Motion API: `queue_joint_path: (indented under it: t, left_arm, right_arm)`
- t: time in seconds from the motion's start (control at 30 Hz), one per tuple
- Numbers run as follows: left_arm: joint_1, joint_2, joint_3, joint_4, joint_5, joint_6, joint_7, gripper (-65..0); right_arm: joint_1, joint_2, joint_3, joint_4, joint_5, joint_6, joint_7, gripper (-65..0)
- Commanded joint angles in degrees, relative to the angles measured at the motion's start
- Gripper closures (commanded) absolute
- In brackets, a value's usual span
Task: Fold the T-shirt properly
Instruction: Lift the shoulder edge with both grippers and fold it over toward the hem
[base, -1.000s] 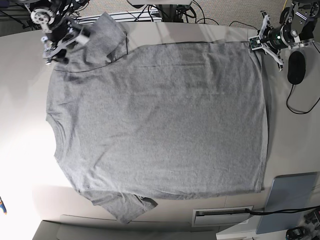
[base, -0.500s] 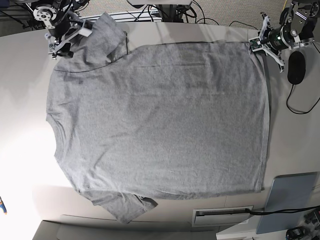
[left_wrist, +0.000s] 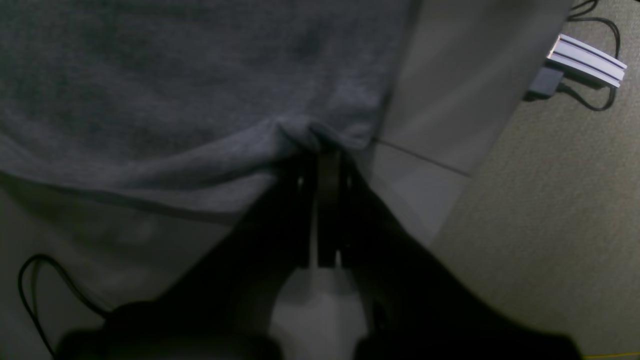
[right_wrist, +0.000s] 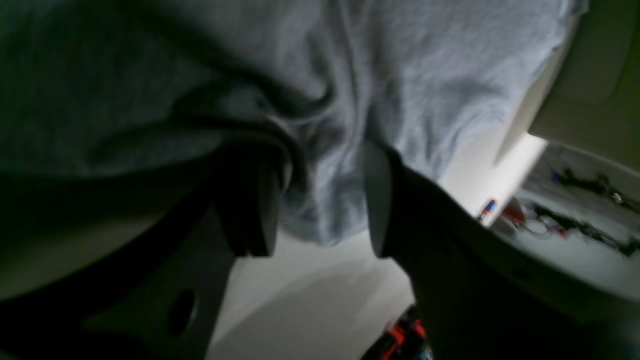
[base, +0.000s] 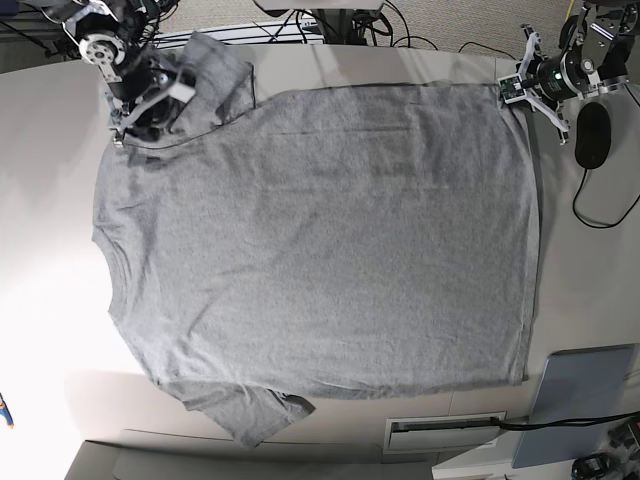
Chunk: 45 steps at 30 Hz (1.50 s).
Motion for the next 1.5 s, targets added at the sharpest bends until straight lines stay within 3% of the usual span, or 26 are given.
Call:
queue_joint_path:
  t: [0.0,0.07,0.2,0.23,0.4,0.67,0.73,0.83,0.9,1.03,1.13,1.3,1.47]
  left_arm:
    - [0.1,-1.1,-0.5,0.6,-0.2,0.4,-0.4,0.0]
    - [0.0,-1.1,-0.5,0.6,-0.2,0.4,-0.4,0.0]
    - [0.1,-1.1,-0.5,0.6,-0.2,0.4,-0.4,0.0]
    - [0.1,-1.1,-0.5,0.6,-0.2,0.4,-0.4,0.0]
    - [0.1,-1.1,-0.7,0.6,-1.0,0.4,0.0,0.0]
    - [0.1,-1.1,-7.1,0.7,-14.5,0.0,11.4,0.0]
    - [0.1,-1.1,-9.5,2.0,-18.1,0.0,12.4,0.0]
    - [0.0,-1.1,-12.7,5.6,-22.9,0.3,18.8,0.0]
    - [0.0,-1.1,-14.8,8.0,-23.4,1.9,21.4,0.0]
    - [0.0,-1.1,-18.5,10.1,-23.4,8.3,22.0,0.0]
    - [-0.8,-1.0,-18.6,10.1,-23.4,12.2,21.6,0.0]
    - [-2.6,0.3,-18.6,10.0,-23.8,13.1,19.7,0.0]
    - [-6.9,4.2,-18.5,7.0,-25.6,13.5,17.7,0.0]
  right_arm:
    - [-0.5,0.1,-1.2,-0.8,2.0,2.9,-0.9,-28.1]
    - [0.0,0.0,-2.4,-0.8,2.0,2.9,-1.2,-22.4]
    - [0.2,0.0,-2.7,-0.8,2.0,2.9,-1.6,-2.3]
    - [0.2,0.0,-2.7,-0.8,2.0,2.6,-2.4,0.0]
    - [0.0,0.2,-2.7,1.0,1.5,-5.8,-10.1,0.0]
    - [-3.9,7.1,-2.6,10.0,0.5,-10.3,-17.1,0.0]
    - [-5.2,7.8,-2.6,11.3,-1.7,-11.1,-17.7,0.0]
    - [-6.2,7.8,-2.3,12.2,-3.9,-13.0,-18.7,0.0]
    - [-6.1,7.8,-1.7,12.2,-4.5,-14.2,-18.6,0.0]
    - [-6.1,7.8,1.2,12.2,-7.5,-18.6,-18.4,0.0]
    - [-5.6,7.7,4.5,12.2,-7.4,-19.1,-17.6,0.0]
    - [-2.0,7.7,7.9,12.0,-0.5,-18.9,-13.4,0.0]
    - [3.5,6.3,7.9,10.0,3.6,-18.4,-10.7,0.0]
